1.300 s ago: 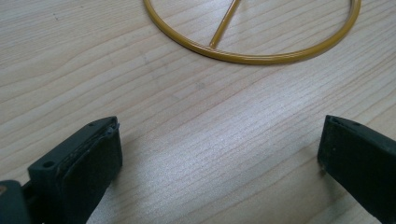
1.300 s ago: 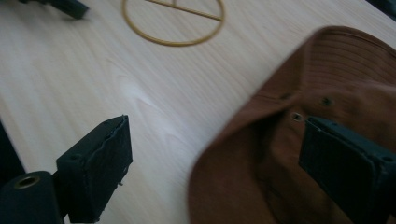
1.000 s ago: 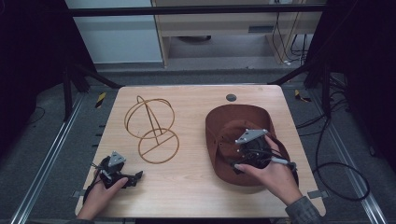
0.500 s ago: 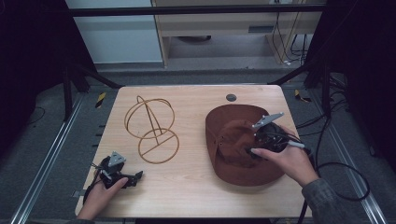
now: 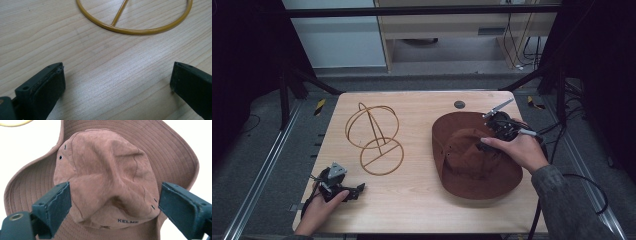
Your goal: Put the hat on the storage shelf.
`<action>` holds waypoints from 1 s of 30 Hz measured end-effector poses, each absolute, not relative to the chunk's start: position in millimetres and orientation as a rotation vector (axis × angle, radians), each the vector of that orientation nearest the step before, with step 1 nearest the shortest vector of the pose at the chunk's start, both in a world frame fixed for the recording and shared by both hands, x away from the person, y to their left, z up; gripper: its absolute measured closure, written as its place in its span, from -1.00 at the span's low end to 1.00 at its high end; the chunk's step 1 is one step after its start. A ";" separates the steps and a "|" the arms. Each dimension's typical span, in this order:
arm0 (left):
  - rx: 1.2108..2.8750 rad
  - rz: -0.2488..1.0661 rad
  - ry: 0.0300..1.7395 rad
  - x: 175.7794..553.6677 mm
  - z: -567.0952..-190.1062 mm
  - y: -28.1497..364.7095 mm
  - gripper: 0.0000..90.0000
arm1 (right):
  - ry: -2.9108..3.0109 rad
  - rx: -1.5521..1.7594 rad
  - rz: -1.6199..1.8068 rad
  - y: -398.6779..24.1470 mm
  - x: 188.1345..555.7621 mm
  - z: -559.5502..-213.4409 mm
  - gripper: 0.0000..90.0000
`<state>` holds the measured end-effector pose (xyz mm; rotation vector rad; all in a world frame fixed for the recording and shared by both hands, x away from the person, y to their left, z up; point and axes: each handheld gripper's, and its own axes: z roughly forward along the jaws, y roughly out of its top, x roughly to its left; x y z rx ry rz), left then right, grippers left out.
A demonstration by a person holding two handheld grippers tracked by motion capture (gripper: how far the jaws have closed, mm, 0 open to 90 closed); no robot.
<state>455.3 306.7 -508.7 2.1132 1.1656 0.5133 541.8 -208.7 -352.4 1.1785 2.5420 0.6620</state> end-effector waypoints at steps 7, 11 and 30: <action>2.105 0.510 1.170 455.1 -509.0 306.2 -1.00 | 2.559 1.218 0.629 -206.9 562.4 -359.6 -0.79; 2.104 0.510 1.170 455.2 -509.1 306.2 -1.00 | 2.571 1.218 0.627 -203.9 566.8 -363.3 -0.77; 2.105 0.510 1.170 455.2 -509.1 306.2 -1.00 | 2.620 1.224 0.667 -187.1 572.9 -384.5 -0.54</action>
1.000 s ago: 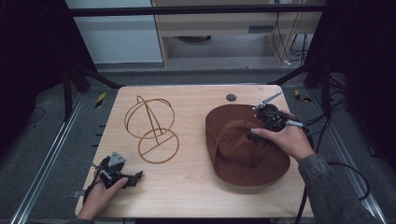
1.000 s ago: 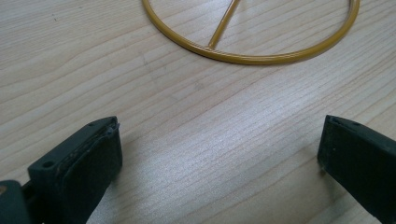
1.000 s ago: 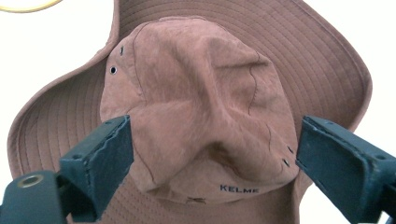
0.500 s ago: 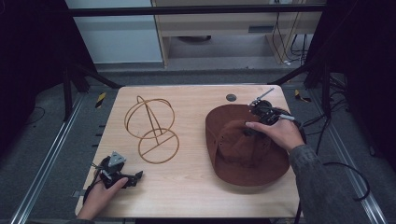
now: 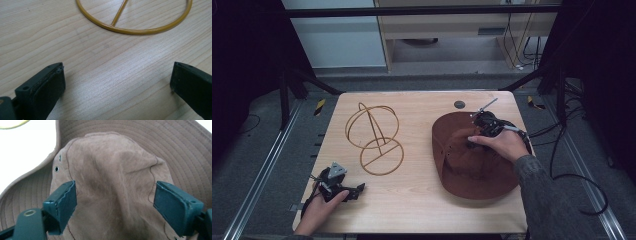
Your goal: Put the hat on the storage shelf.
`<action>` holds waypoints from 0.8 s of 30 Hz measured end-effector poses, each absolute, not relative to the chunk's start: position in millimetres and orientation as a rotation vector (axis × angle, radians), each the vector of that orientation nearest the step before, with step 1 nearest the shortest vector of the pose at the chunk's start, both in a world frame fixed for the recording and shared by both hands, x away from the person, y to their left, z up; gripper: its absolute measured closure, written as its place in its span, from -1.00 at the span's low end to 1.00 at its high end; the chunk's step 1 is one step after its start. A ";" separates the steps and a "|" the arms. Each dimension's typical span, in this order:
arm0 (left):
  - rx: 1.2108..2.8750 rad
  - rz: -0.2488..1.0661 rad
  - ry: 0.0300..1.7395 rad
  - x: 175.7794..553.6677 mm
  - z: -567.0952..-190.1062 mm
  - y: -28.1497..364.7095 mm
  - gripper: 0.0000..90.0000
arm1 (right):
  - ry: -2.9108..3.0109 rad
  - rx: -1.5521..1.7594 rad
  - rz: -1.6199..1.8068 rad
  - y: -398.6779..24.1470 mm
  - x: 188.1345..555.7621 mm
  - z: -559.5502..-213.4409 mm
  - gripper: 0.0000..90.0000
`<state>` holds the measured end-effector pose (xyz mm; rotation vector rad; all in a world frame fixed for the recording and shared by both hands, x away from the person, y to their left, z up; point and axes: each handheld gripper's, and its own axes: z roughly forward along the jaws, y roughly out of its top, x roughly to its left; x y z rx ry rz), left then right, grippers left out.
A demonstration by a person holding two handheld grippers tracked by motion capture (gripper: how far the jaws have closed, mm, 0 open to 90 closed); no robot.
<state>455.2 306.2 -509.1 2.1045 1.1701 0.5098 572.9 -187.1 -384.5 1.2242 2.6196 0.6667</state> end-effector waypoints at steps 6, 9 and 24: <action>2.105 0.510 1.170 455.2 -509.0 306.2 -1.00 | 2.641 1.228 0.668 -187.7 573.9 -392.0 -0.39; 2.103 0.510 1.171 455.1 -509.1 306.2 -1.00 | 2.651 1.228 0.661 -187.5 574.1 -393.7 -0.32; 2.109 0.510 1.168 455.2 -508.9 306.4 -1.00 | 2.706 1.173 0.692 -192.7 574.6 -393.1 0.84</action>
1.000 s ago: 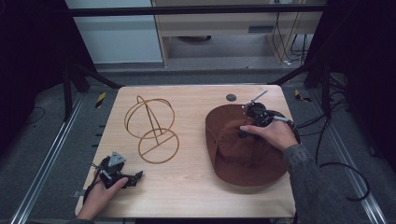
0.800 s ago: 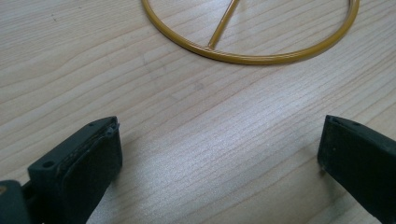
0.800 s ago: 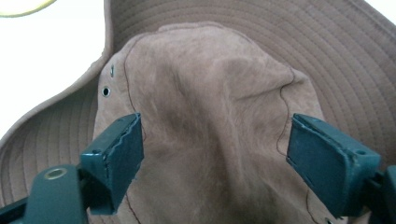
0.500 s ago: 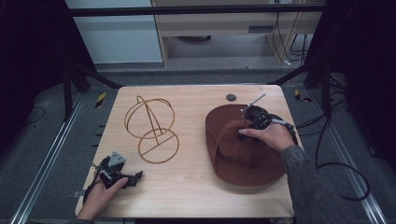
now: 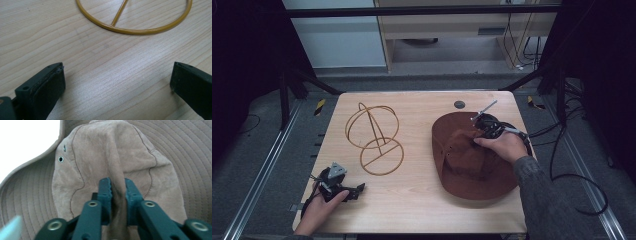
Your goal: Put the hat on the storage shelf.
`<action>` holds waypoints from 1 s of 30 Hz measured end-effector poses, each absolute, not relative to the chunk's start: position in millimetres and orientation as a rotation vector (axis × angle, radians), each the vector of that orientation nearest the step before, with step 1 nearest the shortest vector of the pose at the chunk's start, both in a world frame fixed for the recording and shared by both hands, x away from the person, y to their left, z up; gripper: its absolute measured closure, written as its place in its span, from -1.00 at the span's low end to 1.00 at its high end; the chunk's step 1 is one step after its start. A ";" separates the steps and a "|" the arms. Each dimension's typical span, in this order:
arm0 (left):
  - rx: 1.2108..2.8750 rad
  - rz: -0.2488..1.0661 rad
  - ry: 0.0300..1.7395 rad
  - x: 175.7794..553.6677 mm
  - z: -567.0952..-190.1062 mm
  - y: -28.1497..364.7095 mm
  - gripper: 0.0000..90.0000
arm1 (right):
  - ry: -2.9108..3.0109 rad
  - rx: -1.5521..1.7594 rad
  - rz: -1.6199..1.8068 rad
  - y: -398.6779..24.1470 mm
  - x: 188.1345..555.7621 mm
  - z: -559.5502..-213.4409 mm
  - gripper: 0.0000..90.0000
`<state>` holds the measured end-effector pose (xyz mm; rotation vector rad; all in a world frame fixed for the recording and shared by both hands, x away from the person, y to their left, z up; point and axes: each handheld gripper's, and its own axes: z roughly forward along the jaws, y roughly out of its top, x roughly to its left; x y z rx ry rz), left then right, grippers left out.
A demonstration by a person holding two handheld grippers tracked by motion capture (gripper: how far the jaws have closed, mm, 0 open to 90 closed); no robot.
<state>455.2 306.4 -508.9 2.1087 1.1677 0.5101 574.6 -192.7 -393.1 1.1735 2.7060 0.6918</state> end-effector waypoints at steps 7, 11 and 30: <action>2.115 0.512 1.162 455.4 -508.7 306.7 -1.00 | 2.681 1.176 0.778 -199.2 572.1 -384.9 0.97; 2.115 0.512 1.163 455.4 -508.7 306.7 -1.00 | 2.648 1.180 0.837 -203.4 568.4 -377.5 0.98; 2.114 0.513 1.165 455.3 -508.7 306.6 -1.00 | 2.553 1.027 1.005 -184.2 546.8 -319.6 0.98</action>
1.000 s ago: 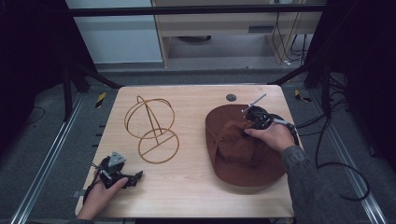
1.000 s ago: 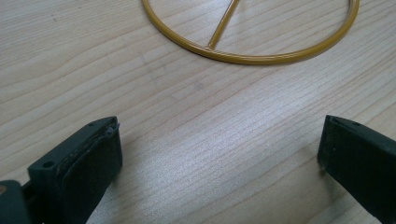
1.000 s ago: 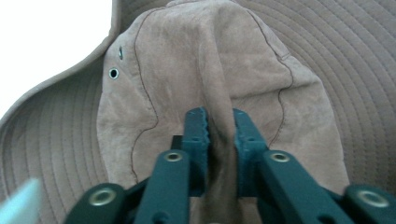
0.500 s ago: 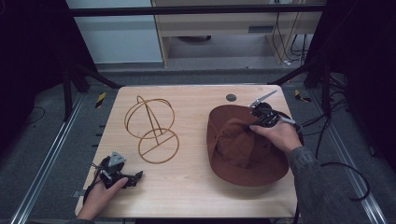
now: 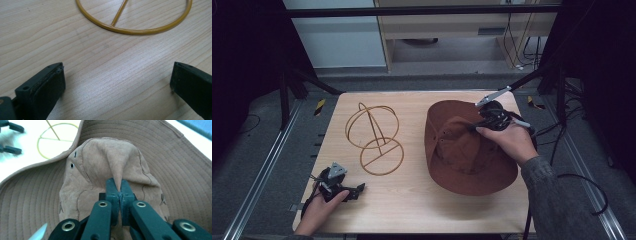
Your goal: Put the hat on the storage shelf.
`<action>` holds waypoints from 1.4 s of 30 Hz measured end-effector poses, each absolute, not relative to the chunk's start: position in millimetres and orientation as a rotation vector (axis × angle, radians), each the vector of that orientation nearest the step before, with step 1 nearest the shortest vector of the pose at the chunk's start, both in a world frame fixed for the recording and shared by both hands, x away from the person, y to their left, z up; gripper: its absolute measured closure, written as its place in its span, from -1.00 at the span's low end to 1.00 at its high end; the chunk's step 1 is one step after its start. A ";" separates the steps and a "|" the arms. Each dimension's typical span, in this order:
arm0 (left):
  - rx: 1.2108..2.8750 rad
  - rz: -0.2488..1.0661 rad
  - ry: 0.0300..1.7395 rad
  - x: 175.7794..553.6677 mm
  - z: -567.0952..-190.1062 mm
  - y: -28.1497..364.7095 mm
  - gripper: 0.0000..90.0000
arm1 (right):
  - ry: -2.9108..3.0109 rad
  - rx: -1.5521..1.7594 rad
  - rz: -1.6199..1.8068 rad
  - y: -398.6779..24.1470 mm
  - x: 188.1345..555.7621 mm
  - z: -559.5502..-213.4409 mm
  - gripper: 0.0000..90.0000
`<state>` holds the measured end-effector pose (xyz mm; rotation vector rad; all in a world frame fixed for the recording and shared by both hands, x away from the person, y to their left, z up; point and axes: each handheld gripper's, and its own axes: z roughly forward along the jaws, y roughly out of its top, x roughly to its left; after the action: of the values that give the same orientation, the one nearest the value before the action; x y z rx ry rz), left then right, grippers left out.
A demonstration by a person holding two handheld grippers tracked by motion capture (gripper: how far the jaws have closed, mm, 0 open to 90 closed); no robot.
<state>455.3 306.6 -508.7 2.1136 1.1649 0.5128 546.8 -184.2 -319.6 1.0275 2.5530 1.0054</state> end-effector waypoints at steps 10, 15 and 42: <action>2.107 0.511 1.170 455.0 -508.9 306.0 -1.00 | 2.517 0.919 1.093 -168.1 536.6 -278.1 0.98; 2.109 0.513 1.168 455.1 -508.9 306.2 -1.00 | 2.507 0.881 1.115 -163.4 531.3 -265.2 0.98; 2.103 0.512 1.175 454.9 -509.0 305.6 -1.00 | 2.404 0.738 1.310 -141.9 499.8 -219.9 0.98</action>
<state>454.9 305.6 -509.0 2.1028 1.1750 0.5121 499.8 -141.9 -219.9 0.7378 2.4039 1.3098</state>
